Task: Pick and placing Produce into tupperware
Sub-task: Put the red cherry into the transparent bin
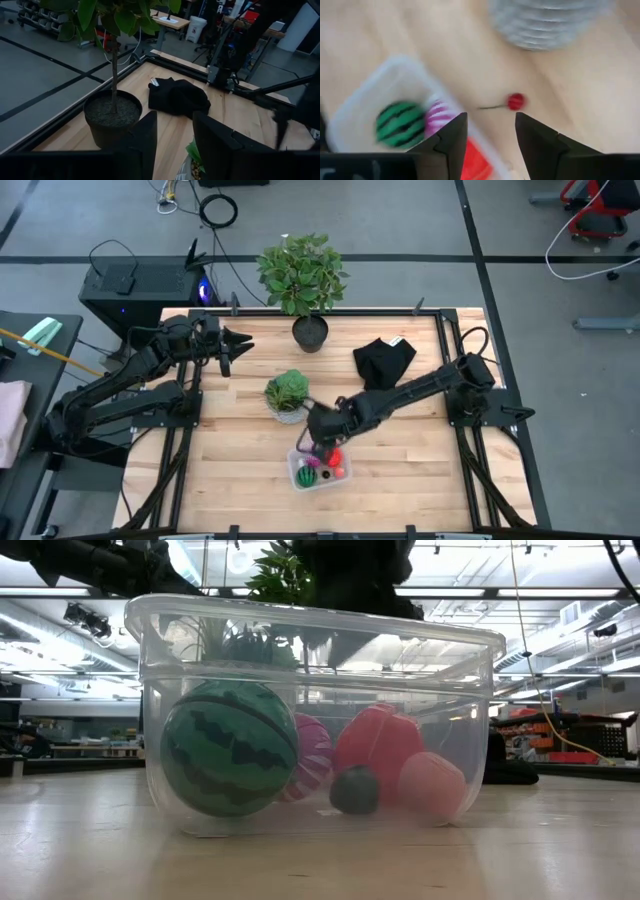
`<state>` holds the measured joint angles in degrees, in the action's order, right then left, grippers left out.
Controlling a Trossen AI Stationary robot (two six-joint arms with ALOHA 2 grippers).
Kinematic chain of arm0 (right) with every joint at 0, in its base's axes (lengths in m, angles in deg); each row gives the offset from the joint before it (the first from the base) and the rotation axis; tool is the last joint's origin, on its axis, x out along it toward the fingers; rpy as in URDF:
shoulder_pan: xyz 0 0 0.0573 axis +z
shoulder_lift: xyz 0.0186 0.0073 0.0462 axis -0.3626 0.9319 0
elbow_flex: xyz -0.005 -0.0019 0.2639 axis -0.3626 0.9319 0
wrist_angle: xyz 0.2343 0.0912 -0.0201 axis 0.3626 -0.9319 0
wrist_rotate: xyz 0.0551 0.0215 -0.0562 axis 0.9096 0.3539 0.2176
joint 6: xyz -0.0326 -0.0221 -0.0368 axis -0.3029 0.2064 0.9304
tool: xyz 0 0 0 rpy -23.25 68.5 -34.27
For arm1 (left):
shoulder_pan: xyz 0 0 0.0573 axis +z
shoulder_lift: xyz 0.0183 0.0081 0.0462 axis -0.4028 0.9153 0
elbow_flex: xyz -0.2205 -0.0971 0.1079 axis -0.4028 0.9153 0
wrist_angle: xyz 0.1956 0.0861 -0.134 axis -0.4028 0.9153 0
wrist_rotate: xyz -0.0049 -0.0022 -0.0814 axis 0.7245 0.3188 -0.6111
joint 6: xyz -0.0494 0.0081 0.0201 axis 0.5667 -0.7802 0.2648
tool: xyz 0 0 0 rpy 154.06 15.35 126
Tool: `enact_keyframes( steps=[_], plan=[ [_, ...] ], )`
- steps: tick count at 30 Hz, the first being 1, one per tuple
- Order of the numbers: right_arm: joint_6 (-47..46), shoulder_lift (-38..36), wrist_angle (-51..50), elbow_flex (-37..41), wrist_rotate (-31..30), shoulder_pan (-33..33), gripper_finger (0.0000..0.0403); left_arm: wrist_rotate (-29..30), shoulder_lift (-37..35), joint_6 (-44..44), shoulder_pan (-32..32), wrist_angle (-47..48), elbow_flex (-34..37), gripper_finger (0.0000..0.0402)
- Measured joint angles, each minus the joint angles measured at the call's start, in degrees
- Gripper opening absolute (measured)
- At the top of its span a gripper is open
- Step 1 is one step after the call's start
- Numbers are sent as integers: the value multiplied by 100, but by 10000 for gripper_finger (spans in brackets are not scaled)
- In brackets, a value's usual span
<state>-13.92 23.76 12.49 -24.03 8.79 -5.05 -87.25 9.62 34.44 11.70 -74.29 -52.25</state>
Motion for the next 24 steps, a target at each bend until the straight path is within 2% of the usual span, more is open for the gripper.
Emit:
enact_keyframes(
  steps=[5,12,16,20,24],
  plan=[
    [-1271,0,-488,-52,-76,-399,162,0,0,8,1,1,0,128],
    [-1739,33,-451,193,-65,-658,170,0,0,-1,1,1,0,135],
    [-1737,31,-229,431,-171,-694,183,0,0,-3,1,1,0,132],
    [-1139,31,499,706,-92,-684,195,0,0,-5,1,1,0,129],
    [-987,31,688,980,0,-667,202,0,0,-3,-1,1,0,130]
  ],
)
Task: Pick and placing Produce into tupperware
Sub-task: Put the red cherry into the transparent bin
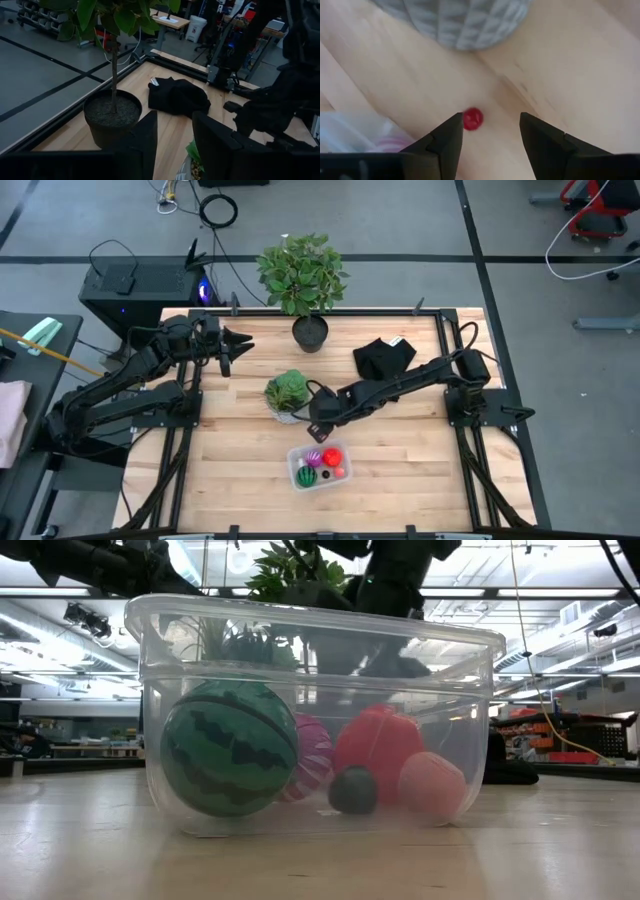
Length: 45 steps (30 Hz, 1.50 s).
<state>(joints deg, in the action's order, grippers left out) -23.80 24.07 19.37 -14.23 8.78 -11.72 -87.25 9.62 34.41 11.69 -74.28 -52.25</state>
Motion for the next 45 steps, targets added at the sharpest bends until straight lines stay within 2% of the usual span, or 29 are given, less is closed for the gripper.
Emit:
enact_keyframes(
  steps=[11,22,28,35,42,45],
  plan=[
    [-93,0,426,379,697,-27,207,0,2,0,1,1,0,129],
    [-304,0,665,454,886,-201,257,0,2,2,0,2,0,134],
    [-394,0,673,551,893,-212,252,0,1,2,2,2,0,132],
    [-436,201,755,560,1205,-233,252,0,0,2,0,2,0,136],
    [-685,369,1121,551,1263,-232,249,0,0,2,-2,59,7,136],
    [-673,378,1255,549,1469,-233,248,2,2,2,0,104,7,139]
  ],
)
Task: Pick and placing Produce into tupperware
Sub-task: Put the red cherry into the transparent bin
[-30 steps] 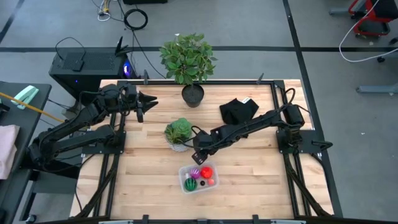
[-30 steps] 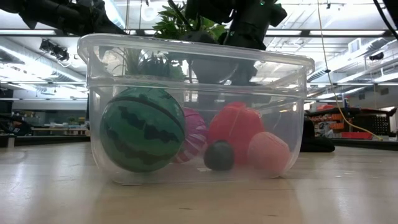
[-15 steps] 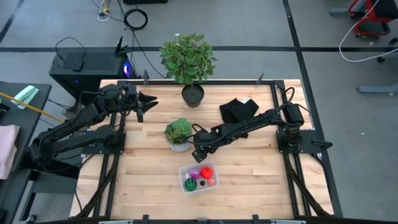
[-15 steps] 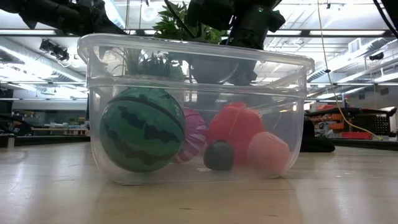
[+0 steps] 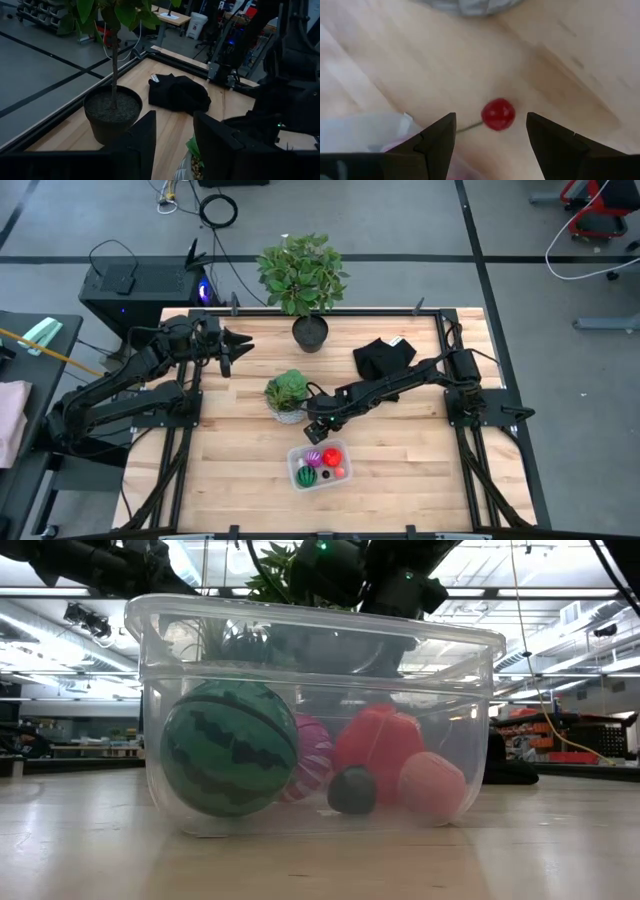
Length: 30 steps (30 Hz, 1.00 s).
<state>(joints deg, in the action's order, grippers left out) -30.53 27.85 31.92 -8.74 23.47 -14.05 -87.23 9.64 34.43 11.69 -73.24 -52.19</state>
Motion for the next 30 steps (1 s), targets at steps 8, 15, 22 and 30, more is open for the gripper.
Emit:
enact_keyframes(
  steps=[8,15,22,30],
  plan=[
    [-69,1,-43,0,8,4,246,-1,-2,-4,1,-10,0,133],
    [-69,24,-13,0,-46,4,223,0,-2,-20,2,-7,0,139],
    [-197,187,233,-7,96,4,203,-1,-2,-31,1,-1,0,134],
    [-241,187,240,-7,-8,4,184,-1,-1,-50,0,32,0,137]
  ],
)
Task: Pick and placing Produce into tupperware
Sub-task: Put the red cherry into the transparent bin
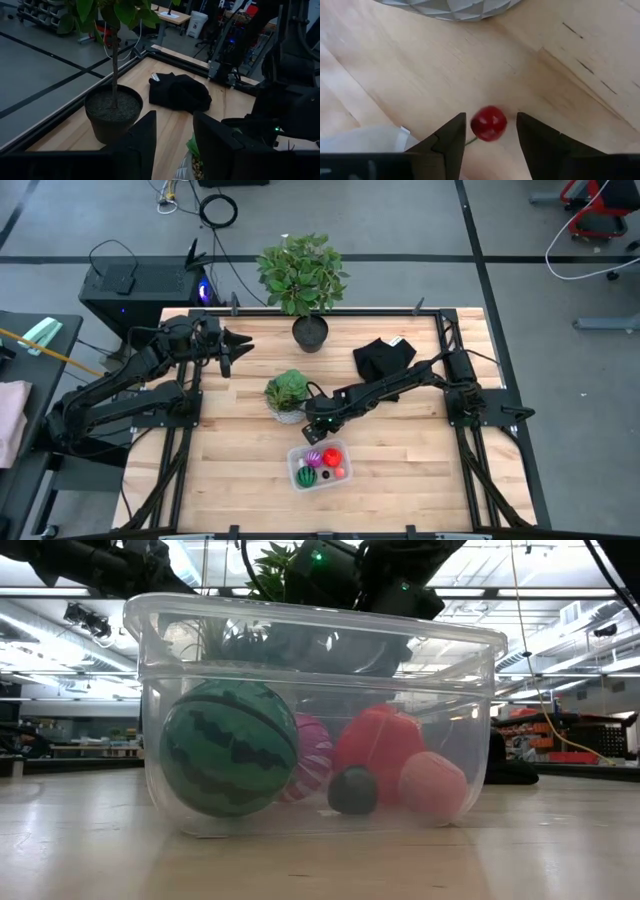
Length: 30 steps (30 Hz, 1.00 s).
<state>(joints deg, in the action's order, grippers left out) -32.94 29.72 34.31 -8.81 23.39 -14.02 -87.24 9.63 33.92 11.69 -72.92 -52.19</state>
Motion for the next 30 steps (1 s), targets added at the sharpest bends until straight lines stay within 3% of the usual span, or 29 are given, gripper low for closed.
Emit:
enact_keyframes(
  steps=[15,30],
  plan=[
    [-118,0,-4,2,-83,0,103,0,-1,0,1,-1,-2,136],
    [-326,-57,-142,9,-290,-13,95,-1,-1,10,1,-2,-2,137]
  ],
)
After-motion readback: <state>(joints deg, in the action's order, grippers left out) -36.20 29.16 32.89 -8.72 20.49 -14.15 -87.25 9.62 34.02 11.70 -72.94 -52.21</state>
